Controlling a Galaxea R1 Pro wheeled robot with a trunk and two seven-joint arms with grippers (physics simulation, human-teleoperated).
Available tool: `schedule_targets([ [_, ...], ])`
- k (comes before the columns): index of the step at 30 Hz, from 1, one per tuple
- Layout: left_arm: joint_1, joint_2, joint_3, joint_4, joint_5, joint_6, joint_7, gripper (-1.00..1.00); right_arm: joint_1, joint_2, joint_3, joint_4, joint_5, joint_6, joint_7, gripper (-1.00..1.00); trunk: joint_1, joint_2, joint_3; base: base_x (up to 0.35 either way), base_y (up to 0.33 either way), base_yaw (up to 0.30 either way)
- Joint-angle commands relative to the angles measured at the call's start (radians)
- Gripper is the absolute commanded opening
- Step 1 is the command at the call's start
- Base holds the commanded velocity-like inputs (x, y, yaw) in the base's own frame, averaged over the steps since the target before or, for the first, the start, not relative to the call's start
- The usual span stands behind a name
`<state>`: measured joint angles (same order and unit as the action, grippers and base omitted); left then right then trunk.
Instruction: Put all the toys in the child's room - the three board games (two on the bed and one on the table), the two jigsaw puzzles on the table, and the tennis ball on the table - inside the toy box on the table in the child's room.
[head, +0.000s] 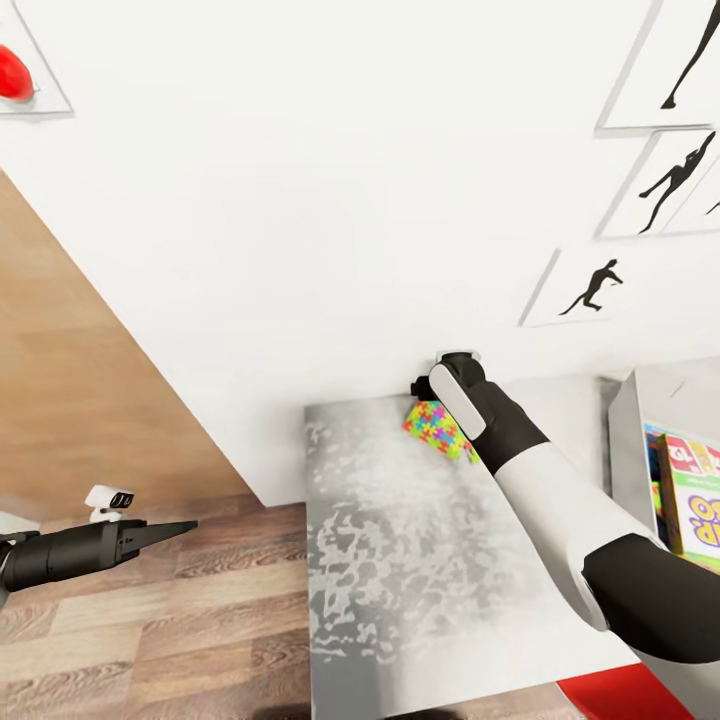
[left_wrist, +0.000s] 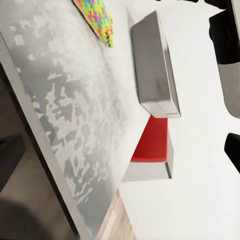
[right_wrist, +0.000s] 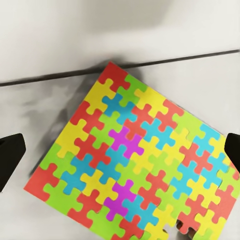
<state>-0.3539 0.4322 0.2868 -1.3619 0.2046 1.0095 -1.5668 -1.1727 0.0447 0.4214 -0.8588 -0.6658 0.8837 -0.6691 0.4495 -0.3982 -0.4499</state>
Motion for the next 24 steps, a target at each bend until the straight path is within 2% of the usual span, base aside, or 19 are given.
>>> schedule_targets([
  [1, 0.000, 0.000, -0.001, 0.000, -0.001, 0.011, -0.004, 1.00, -0.002, 0.000, 0.002, 0.000, -0.010, 0.001, -0.010, 1.00, 0.000, -0.002, -0.003, 0.000, 0.000, 0.000],
  [24, 0.000, -0.001, -0.001, 0.000, -0.001, 0.011, -0.004, 1.00, -0.030, -0.012, 0.002, 0.003, -0.011, 0.003, 0.016, 1.00, 0.000, -0.002, -0.041, 0.000, 0.000, 0.000],
])
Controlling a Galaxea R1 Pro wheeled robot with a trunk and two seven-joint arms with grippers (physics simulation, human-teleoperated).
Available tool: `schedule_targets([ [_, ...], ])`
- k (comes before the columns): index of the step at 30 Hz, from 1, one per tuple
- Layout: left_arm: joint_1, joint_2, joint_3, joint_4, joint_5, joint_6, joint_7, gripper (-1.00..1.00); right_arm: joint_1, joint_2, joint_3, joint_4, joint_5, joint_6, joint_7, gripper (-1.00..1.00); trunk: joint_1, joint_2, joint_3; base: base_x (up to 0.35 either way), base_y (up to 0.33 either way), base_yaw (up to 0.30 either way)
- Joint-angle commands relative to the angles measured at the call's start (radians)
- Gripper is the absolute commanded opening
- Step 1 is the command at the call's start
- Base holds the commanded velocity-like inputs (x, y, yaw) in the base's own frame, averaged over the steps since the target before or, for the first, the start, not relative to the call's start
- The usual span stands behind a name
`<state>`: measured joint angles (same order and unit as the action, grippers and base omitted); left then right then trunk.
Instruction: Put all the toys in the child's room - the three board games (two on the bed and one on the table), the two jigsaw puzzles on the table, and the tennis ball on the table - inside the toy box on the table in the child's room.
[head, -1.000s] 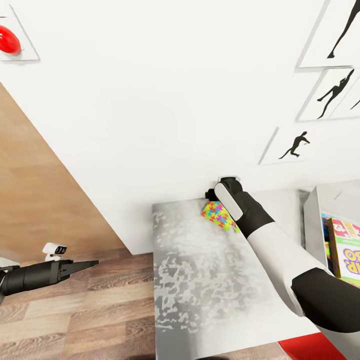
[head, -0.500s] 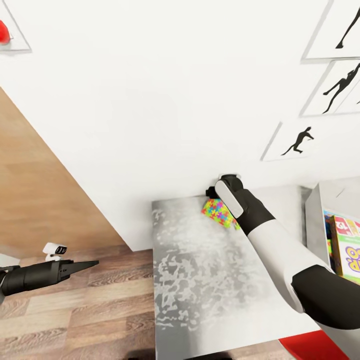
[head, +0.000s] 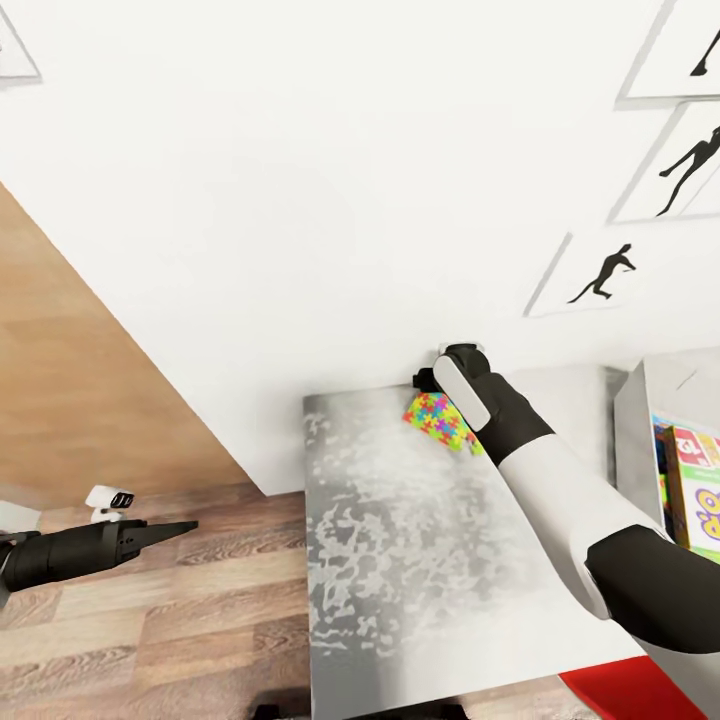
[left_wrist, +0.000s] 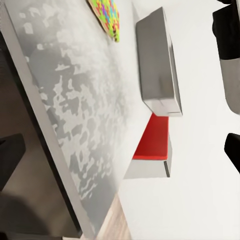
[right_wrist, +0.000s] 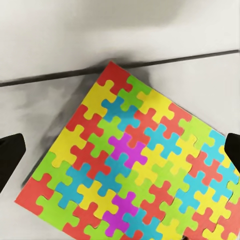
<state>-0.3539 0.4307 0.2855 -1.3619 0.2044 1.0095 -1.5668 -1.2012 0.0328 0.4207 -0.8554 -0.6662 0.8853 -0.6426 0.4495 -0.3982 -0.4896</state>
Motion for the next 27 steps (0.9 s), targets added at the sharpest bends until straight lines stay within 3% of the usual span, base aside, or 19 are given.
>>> schedule_targets([
  [1, 0.000, 0.000, 0.000, 0.000, -0.001, 0.011, -0.004, 1.00, -0.002, -0.001, 0.003, -0.001, -0.010, 0.001, -0.010, 1.00, 0.000, -0.002, -0.003, 0.000, 0.000, 0.000],
  [27, 0.000, 0.002, 0.001, 0.000, -0.001, 0.011, -0.004, 1.00, -0.031, -0.012, 0.000, -0.002, -0.011, 0.000, -0.009, 1.00, 0.000, -0.002, -0.046, 0.000, 0.000, 0.000],
])
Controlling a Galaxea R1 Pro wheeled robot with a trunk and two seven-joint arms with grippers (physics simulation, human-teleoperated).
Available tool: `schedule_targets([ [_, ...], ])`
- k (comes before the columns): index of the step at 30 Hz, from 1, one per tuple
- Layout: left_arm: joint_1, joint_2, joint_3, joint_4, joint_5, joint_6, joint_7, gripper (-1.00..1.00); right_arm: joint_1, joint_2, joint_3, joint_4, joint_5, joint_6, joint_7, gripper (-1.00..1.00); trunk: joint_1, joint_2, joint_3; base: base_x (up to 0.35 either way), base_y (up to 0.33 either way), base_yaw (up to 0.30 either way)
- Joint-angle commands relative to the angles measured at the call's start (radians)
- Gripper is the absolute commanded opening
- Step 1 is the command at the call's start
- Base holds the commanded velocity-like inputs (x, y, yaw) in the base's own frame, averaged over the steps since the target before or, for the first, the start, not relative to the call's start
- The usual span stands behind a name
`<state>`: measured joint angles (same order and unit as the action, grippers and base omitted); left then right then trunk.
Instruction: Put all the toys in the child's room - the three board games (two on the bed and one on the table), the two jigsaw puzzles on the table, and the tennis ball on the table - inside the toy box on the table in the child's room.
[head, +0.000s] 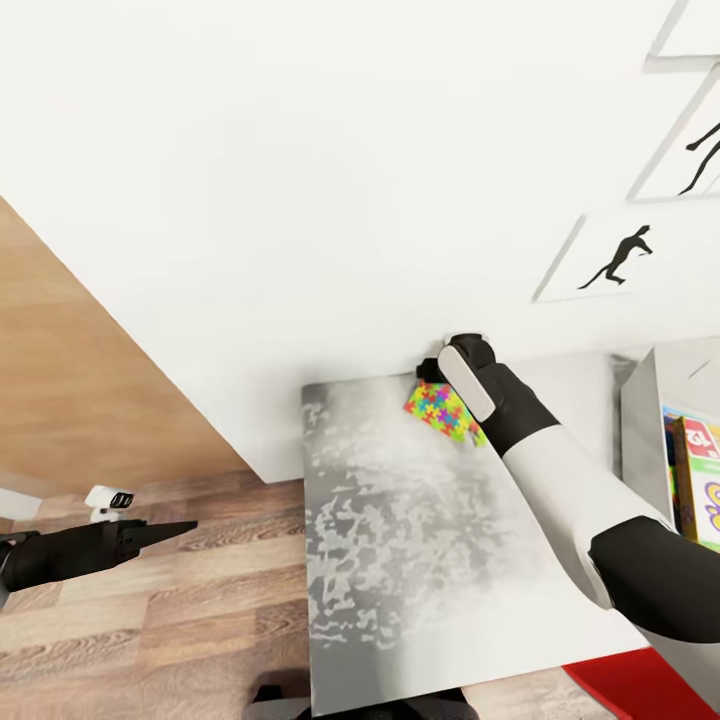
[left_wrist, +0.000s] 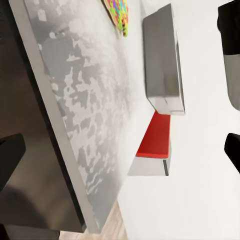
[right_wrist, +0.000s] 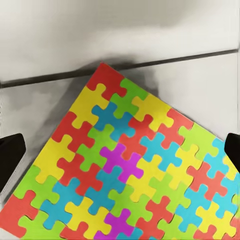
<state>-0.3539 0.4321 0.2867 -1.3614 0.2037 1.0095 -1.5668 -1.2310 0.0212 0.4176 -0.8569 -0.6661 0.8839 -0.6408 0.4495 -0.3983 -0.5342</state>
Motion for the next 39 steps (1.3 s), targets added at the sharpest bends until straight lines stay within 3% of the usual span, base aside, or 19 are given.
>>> schedule_targets([
  [1, 0.000, 0.000, 0.000, 0.000, 0.000, 0.011, -0.004, 1.00, -0.006, -0.001, 0.003, -0.001, -0.011, 0.001, -0.010, 1.00, 0.000, -0.002, -0.003, 0.000, 0.000, 0.000],
  [39, 0.000, 0.002, 0.000, 0.001, 0.000, 0.011, -0.004, 1.00, -0.060, -0.003, 0.003, 0.002, -0.013, 0.006, -0.011, 1.00, 0.000, -0.002, -0.066, 0.000, 0.000, 0.000],
])
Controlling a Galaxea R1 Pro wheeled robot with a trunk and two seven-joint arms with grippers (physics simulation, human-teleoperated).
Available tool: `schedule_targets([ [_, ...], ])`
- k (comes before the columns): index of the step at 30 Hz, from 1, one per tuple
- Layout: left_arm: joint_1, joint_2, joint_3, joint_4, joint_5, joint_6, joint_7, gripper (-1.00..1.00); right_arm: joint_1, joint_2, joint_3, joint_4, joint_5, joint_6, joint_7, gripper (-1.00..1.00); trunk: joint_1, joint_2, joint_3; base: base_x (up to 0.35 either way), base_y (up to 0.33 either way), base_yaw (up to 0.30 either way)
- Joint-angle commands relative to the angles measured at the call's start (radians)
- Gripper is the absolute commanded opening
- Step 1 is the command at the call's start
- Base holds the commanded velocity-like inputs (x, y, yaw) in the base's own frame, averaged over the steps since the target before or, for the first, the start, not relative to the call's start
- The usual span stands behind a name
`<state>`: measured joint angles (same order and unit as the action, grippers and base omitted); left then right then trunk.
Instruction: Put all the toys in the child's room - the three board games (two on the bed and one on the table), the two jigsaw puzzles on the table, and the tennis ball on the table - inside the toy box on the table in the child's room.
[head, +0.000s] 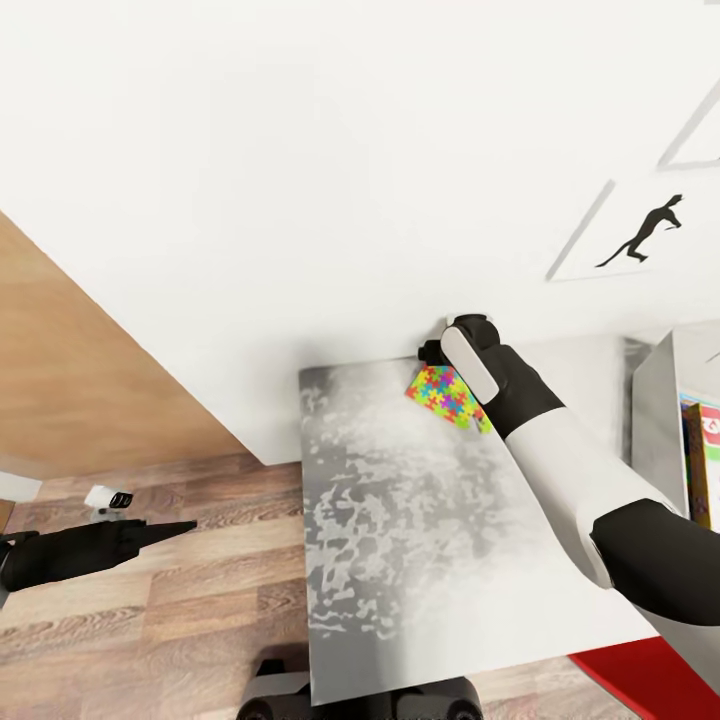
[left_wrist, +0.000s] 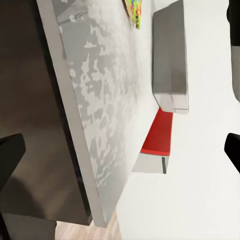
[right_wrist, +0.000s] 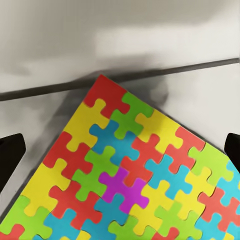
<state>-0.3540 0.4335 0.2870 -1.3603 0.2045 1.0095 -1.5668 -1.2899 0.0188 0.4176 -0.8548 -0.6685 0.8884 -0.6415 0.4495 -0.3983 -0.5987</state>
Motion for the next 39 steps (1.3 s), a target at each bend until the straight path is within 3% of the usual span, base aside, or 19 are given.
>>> schedule_targets([
  [1, 0.000, 0.000, 0.000, 0.000, -0.001, 0.011, -0.004, 1.00, -0.001, 0.000, 0.003, 0.000, -0.011, 0.001, -0.010, 1.00, 0.000, -0.002, -0.003, 0.000, 0.000, 0.000],
  [39, 0.000, -0.001, 0.000, 0.000, -0.001, 0.011, -0.004, 1.00, -0.029, -0.003, 0.003, 0.029, -0.009, 0.003, -0.010, 1.00, 0.000, -0.002, -0.066, 0.000, 0.000, 0.000],
])
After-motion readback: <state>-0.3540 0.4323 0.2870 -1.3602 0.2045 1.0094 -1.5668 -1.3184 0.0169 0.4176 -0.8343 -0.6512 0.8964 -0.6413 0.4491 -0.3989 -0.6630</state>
